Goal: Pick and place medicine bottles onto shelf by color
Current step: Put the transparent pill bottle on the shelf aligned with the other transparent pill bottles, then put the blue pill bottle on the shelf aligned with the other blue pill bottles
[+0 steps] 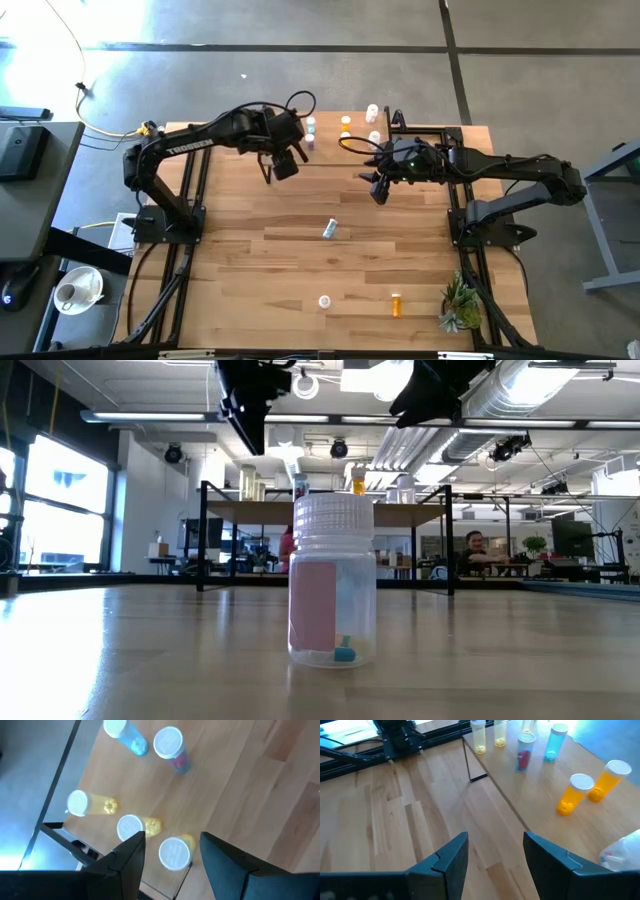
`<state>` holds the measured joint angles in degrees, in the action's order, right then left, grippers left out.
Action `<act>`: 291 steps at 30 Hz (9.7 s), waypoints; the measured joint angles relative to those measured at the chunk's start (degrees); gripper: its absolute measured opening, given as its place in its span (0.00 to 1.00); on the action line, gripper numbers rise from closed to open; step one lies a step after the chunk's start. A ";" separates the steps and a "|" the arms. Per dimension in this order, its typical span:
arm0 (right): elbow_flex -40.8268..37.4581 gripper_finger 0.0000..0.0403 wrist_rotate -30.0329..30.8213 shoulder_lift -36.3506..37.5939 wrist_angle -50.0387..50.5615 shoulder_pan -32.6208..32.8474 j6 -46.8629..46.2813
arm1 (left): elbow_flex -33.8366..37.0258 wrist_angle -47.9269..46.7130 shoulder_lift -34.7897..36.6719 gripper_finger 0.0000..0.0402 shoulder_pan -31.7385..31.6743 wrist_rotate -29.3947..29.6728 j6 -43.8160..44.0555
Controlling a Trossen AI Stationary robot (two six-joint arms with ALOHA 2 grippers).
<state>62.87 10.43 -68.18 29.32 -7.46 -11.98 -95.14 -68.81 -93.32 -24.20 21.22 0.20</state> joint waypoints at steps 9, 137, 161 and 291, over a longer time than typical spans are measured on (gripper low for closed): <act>0.00 0.45 -5.11 0.00 0.54 0.87 -0.01 | -2.66 -3.72 3.21 0.45 3.39 0.03 0.28; 0.00 0.31 29.65 -0.13 -12.26 19.15 30.24 | 44.82 29.90 25.70 0.45 24.65 -2.61 16.14; -19.20 0.31 21.35 8.28 -17.39 -0.89 12.45 | 44.82 31.57 25.70 0.45 24.64 -2.61 16.16; -14.19 0.47 6.13 -0.30 -12.00 9.46 -3.64 | 44.86 68.17 -1.68 0.49 30.22 -0.84 29.12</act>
<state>48.69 16.56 -68.48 17.32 2.00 -15.62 -50.28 -0.65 -95.00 6.02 20.38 29.32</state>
